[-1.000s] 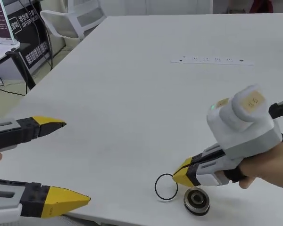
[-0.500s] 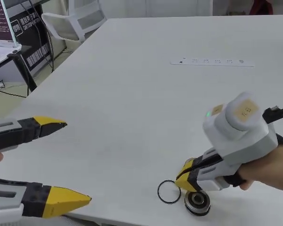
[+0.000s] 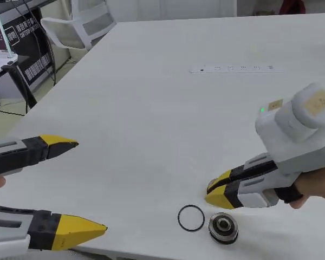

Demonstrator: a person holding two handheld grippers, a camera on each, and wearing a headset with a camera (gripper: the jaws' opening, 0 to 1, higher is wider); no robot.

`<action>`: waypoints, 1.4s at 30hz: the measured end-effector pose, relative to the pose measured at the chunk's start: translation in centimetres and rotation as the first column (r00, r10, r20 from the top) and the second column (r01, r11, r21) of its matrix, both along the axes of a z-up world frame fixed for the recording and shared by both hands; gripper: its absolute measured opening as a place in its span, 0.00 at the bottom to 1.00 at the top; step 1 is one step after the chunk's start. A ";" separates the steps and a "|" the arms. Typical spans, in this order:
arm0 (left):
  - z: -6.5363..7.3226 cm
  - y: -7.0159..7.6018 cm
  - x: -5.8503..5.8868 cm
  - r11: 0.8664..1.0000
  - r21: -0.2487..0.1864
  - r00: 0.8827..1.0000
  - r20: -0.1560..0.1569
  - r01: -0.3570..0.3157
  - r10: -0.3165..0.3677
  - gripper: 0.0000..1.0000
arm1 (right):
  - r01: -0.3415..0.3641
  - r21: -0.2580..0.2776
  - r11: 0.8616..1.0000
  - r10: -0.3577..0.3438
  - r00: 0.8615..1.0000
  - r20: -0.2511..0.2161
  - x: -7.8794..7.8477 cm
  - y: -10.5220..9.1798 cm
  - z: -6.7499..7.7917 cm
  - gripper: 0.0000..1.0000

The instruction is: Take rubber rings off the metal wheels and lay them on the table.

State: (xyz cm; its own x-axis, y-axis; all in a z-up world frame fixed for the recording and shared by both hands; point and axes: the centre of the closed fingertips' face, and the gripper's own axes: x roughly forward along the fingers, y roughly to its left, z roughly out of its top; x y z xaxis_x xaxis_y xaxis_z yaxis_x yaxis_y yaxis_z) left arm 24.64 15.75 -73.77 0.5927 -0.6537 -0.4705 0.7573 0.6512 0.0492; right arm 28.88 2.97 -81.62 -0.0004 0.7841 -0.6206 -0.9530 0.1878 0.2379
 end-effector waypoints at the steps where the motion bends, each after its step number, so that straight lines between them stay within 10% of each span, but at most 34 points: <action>1: 0.1 -0.2 0.0 1.000 0.000 1.000 0.002 0.004 -0.004 0.87 | 0.006 0.008 1.000 -0.006 1.000 0.002 0.0 -0.2 0.2 0.07; 10: 0.7 -1.9 0.9 0.999 0.010 0.999 0.025 0.048 -0.048 0.82 | 0.057 0.053 0.997 -0.058 0.998 0.020 0.2 -2.9 1.4 0.18; 20: 1.0 -4.6 1.7 0.990 0.040 0.989 0.039 0.138 -0.140 0.79 | 0.088 0.020 0.996 -0.088 0.996 0.021 -0.3 -5.8 -0.8 0.26; 42: -0.7 -12.1 2.3 0.928 0.077 0.931 -0.004 0.365 -0.366 0.69 | 0.067 0.035 0.997 -0.068 0.998 0.012 -2.1 -5.9 -3.4 0.31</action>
State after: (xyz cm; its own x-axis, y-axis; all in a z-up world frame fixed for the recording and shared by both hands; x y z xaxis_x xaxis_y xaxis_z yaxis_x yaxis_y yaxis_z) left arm 26.99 3.68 -74.45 0.3241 -0.7891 -0.5218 0.9414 0.3232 0.0960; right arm 26.82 -2.94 -85.03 0.0609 0.8030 -0.5928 -0.9414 0.2435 0.2332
